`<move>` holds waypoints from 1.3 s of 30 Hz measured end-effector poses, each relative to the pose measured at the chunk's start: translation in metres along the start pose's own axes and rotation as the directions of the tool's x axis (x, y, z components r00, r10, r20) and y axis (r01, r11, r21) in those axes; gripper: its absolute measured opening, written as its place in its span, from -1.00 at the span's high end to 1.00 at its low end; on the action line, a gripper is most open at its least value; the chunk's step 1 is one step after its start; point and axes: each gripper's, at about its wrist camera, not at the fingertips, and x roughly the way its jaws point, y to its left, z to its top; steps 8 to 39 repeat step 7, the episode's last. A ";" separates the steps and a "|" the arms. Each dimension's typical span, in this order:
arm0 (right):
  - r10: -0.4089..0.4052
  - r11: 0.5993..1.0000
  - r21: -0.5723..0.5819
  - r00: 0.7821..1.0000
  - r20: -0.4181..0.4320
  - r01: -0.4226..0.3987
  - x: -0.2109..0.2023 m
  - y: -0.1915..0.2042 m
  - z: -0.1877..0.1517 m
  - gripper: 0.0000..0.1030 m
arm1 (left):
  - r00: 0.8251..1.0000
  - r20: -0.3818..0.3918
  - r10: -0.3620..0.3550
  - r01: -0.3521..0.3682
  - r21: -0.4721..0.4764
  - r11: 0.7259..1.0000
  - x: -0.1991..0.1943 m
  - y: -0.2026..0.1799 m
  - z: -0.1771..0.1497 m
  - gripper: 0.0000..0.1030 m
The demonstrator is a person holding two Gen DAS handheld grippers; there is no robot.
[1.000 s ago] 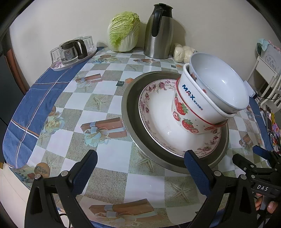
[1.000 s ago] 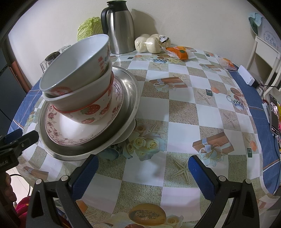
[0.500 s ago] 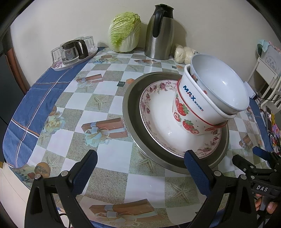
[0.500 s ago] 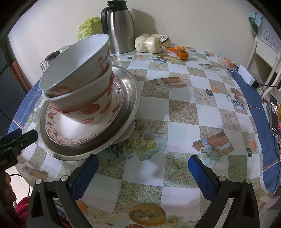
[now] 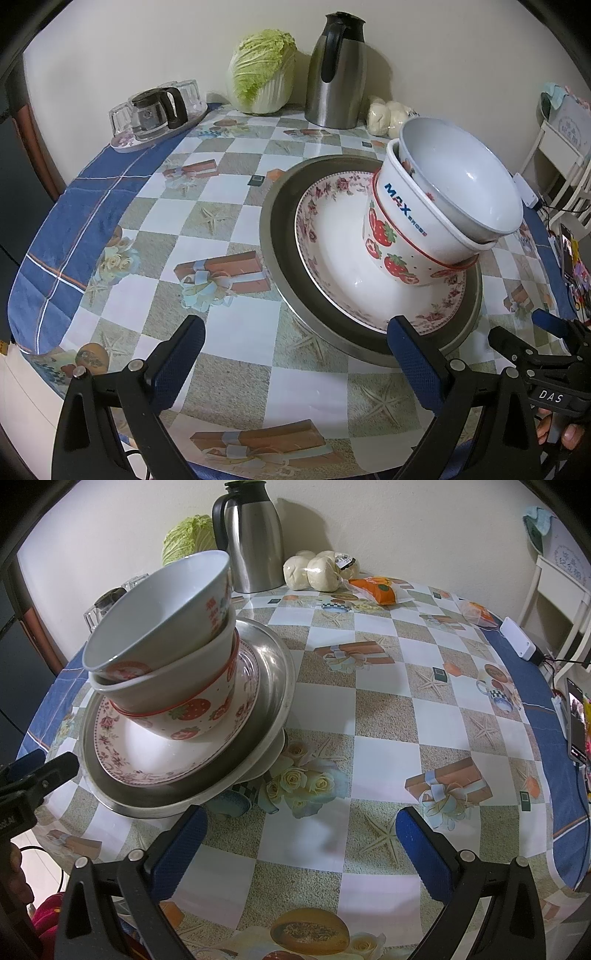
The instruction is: Organize plates and bowls
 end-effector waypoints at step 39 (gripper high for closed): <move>0.000 1.000 0.000 1.000 0.000 0.000 0.000 0.000 0.000 -1.00 | 1.000 0.007 -0.002 0.002 -0.004 1.000 -0.001 0.002 0.000 -0.92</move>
